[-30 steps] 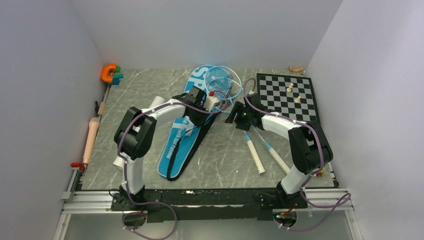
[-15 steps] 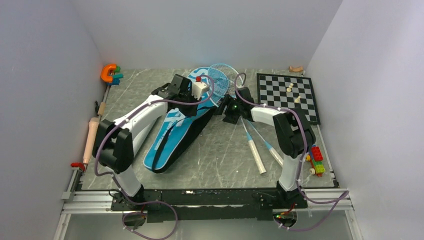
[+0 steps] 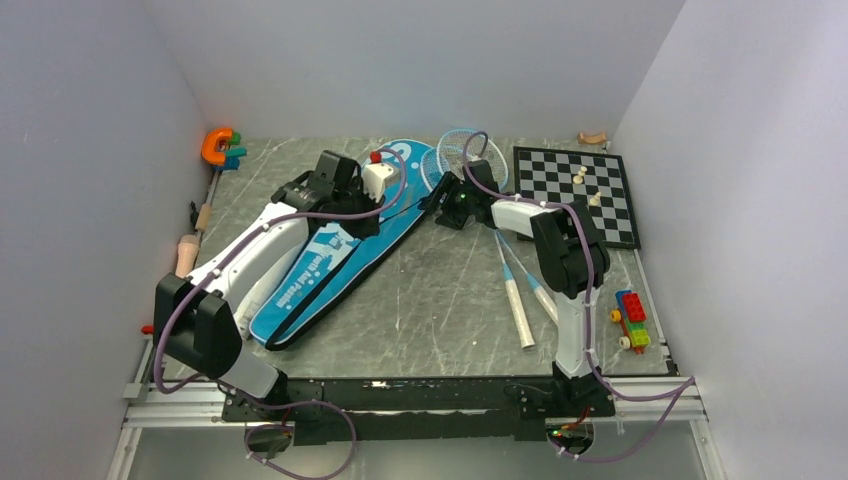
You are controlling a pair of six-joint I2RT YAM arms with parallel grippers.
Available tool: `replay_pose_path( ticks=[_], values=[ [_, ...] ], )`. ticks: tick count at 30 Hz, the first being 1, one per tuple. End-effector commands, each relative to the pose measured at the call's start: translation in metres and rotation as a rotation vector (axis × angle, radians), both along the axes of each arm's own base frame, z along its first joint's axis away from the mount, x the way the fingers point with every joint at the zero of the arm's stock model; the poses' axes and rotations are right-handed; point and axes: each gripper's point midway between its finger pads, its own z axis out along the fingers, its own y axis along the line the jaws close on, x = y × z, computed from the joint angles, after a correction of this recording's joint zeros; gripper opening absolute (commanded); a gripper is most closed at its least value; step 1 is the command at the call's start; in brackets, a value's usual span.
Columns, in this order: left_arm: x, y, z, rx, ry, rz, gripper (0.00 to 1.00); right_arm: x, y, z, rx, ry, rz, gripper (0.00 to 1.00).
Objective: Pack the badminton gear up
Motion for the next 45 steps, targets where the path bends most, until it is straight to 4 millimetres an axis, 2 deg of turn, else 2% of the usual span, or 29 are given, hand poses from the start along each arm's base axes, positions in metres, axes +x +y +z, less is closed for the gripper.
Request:
replay_pose_path(
  ticks=[1,7,15,18,20,23,26,27,30,31,33,35,38,41,43,44,45],
  values=[
    [0.0,-0.001,-0.008,-0.008,0.011,-0.009,0.0,-0.002,0.019,0.032,0.107,-0.064,-0.007,0.69],
    [0.002,-0.01,-0.005,-0.044,0.032,-0.021,0.0,-0.003,0.023,0.018,0.114,-0.046,-0.04,0.62],
    [-0.005,-0.017,-0.001,-0.085,0.048,-0.055,0.0,0.014,0.032,0.008,0.137,-0.071,-0.075,0.52],
    [-0.006,-0.02,0.007,-0.106,0.045,-0.071,0.0,0.018,0.036,0.006,0.121,-0.086,-0.076,0.48],
    [-0.006,-0.02,0.014,-0.109,0.033,-0.074,0.0,0.02,0.037,0.006,0.107,-0.095,-0.076,0.41],
    [0.0,-0.017,0.017,-0.097,0.01,-0.057,0.0,0.02,0.035,0.014,0.104,-0.119,-0.072,0.22],
    [0.01,-0.008,0.0,-0.035,0.009,-0.021,0.2,0.018,0.034,0.029,0.104,-0.152,-0.059,0.03],
    [0.014,-0.004,-0.009,-0.003,0.009,-0.002,0.27,0.017,0.033,0.034,0.105,-0.166,-0.056,0.0],
    [0.034,0.012,-0.033,0.093,-0.021,0.067,0.44,0.013,0.033,0.052,0.114,-0.199,-0.041,0.0],
    [0.04,0.015,-0.038,0.117,-0.034,0.083,0.52,0.011,0.033,0.056,0.115,-0.206,-0.032,0.0],
    [0.049,0.016,-0.039,0.135,-0.055,0.093,0.56,0.005,0.035,0.064,0.116,-0.213,-0.011,0.0],
    [0.052,0.011,-0.026,0.106,-0.074,0.087,0.58,0.001,0.036,0.072,0.109,-0.224,0.004,0.0],
    [0.043,-0.01,0.004,0.01,-0.117,0.01,0.59,-0.004,0.04,0.087,0.1,-0.243,0.025,0.0],
    [0.017,-0.037,0.026,-0.045,-0.16,-0.111,0.6,-0.005,0.044,0.096,0.091,-0.247,0.04,0.0],
    [0.0,-0.053,0.027,-0.037,-0.204,-0.184,0.62,-0.007,0.047,0.1,0.083,-0.253,0.047,0.0],
    [-0.006,-0.057,0.019,-0.018,-0.217,-0.203,0.69,-0.007,0.049,0.102,0.081,-0.256,0.051,0.0],
    [-0.008,-0.061,0.013,-0.002,-0.226,-0.213,0.69,-0.007,0.051,0.103,0.079,-0.259,0.054,0.0]
  ],
)
